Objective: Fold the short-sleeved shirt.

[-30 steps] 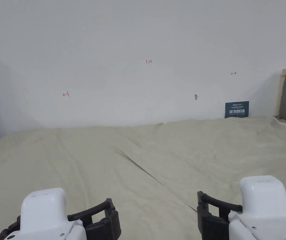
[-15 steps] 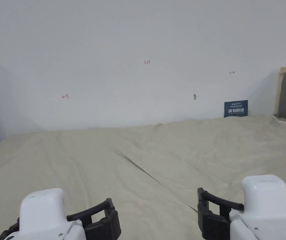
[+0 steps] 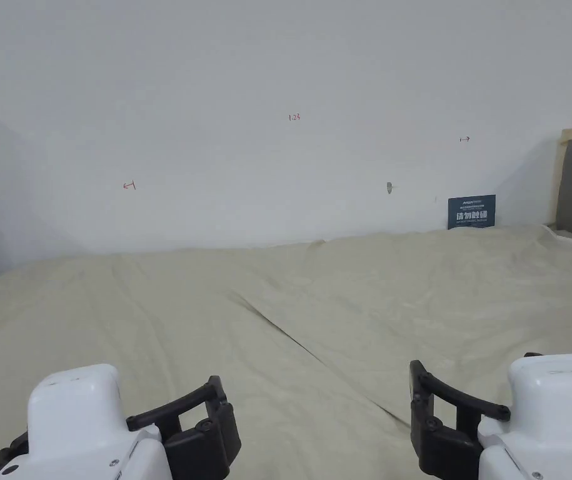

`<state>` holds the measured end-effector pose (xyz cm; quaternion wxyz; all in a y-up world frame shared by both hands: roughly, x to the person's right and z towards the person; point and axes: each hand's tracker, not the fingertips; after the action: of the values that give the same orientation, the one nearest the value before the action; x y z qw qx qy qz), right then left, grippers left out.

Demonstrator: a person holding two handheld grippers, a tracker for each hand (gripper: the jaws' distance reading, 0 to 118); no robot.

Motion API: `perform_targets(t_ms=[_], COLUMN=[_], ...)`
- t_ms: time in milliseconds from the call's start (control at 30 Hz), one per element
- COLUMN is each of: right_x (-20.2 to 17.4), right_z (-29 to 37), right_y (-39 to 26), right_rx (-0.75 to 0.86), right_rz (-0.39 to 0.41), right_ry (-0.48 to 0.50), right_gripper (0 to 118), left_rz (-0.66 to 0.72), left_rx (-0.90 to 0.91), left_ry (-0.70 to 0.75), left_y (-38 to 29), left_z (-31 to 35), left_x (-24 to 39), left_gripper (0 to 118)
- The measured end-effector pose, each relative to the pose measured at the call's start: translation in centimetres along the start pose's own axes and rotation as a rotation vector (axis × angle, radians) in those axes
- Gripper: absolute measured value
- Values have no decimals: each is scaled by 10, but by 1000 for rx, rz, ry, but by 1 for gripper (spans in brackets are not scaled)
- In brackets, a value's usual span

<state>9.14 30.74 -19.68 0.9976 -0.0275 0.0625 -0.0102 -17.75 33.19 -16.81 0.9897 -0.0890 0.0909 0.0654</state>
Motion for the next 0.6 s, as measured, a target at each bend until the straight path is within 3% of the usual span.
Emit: perform_targets(t_ms=[500,600], right_x=[0,1], right_z=[3,3], right_y=[-2,-1], right_rx=[15,9], right_rz=[19,-17], right_ry=[-21,-26], right_gripper=[93,93], left_rz=[1,-6], left_rx=[8,13], left_ry=[-1,-3], left_y=[-2,-3], left_z=[2,3], left_x=[-4,-2], left_gripper=[118,118])
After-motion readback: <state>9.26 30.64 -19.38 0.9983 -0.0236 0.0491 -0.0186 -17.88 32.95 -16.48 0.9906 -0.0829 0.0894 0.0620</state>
